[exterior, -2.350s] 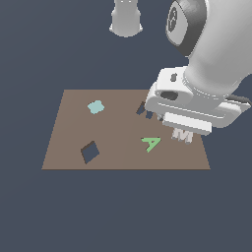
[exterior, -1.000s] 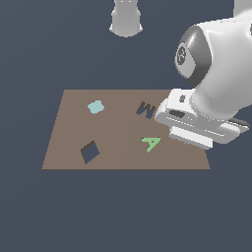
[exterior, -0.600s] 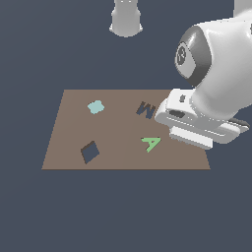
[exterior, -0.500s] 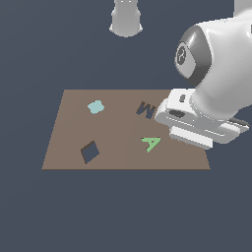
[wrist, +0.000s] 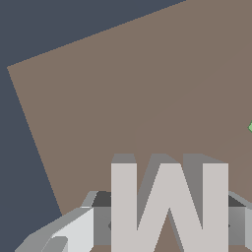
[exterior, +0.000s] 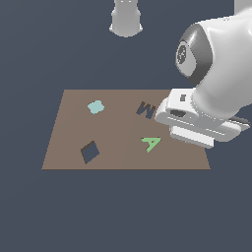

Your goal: Insert a designated object into the corresponding slot on a board.

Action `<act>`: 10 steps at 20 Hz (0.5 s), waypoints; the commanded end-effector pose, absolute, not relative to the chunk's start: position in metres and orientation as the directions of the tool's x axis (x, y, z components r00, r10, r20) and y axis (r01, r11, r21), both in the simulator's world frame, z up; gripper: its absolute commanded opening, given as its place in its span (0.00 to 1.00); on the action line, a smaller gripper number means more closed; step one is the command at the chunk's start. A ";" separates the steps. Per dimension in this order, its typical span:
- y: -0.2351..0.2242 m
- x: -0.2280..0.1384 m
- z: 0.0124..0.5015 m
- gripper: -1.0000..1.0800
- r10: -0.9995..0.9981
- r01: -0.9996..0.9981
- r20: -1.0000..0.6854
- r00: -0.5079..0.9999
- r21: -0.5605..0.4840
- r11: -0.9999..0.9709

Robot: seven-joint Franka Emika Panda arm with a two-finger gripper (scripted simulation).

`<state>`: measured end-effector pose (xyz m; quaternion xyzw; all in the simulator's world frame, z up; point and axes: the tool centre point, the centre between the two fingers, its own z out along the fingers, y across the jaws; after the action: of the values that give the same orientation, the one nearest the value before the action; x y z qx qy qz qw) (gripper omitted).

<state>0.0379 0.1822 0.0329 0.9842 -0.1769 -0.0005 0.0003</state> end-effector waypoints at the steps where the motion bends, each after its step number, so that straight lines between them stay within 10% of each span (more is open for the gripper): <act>1: 0.183 0.037 0.033 0.00 -0.324 -0.324 0.000 0.946 0.000 -0.946; 10: 0.191 0.025 0.034 0.00 -0.143 -0.143 0.000 0.990 0.000 -0.990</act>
<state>0.0275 0.1892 0.0334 0.9959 -0.0910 -0.0004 0.0002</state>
